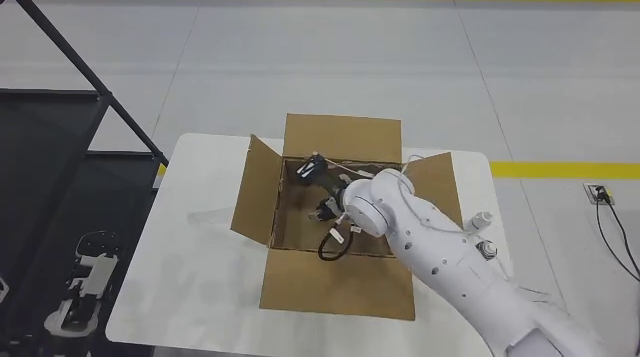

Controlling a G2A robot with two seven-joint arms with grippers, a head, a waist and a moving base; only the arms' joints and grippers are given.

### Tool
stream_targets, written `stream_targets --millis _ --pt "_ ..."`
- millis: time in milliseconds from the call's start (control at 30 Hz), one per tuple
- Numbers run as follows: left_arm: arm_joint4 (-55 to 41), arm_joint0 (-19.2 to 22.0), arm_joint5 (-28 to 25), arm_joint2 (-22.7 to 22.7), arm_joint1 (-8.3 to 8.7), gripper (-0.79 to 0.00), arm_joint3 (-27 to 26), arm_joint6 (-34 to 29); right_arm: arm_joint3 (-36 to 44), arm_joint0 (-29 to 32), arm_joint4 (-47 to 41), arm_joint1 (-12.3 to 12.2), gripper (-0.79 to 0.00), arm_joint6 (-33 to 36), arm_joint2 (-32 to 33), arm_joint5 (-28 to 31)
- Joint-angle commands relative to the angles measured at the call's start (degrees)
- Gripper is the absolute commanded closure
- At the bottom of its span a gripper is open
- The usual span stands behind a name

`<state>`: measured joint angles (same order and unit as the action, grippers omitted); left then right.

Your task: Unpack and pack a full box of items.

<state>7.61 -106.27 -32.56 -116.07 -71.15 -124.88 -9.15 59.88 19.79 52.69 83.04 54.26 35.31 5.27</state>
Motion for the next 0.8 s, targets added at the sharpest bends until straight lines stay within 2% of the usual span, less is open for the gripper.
stream_targets --millis 0,367,467,533,633,767 --pt "0.0 0.0 0.0 0.0 0.00 -0.785 0.0 0.0 -4.4 -0.2 -2.0 1.2 -0.785 -2.7 -1.0 0.8" --pt "0.0 0.0 0.0 0.0 0.00 -0.785 0.0 0.0 -18.5 -1.7 -3.9 7.2 -0.785 -11.1 -5.4 -1.6" --pt "0.0 0.0 0.0 0.0 0.00 -0.785 0.0 0.0 -21.4 -2.4 -4.5 8.5 -0.662 -11.9 -5.6 -1.2" --pt "0.0 0.0 0.0 0.0 0.00 -0.785 0.0 0.0 -23.3 -2.9 -4.8 9.2 -0.388 -12.5 -5.7 -0.8" --pt "0.0 0.0 0.0 0.0 0.00 -0.785 0.0 0.0 -26.1 -3.6 -5.4 10.2 -0.308 -12.9 -5.7 0.0" --pt "0.0 0.0 0.0 0.0 0.00 -0.785 0.0 0.0 -29.3 -4.4 -5.9 11.5 -0.259 -13.2 -5.8 0.9"
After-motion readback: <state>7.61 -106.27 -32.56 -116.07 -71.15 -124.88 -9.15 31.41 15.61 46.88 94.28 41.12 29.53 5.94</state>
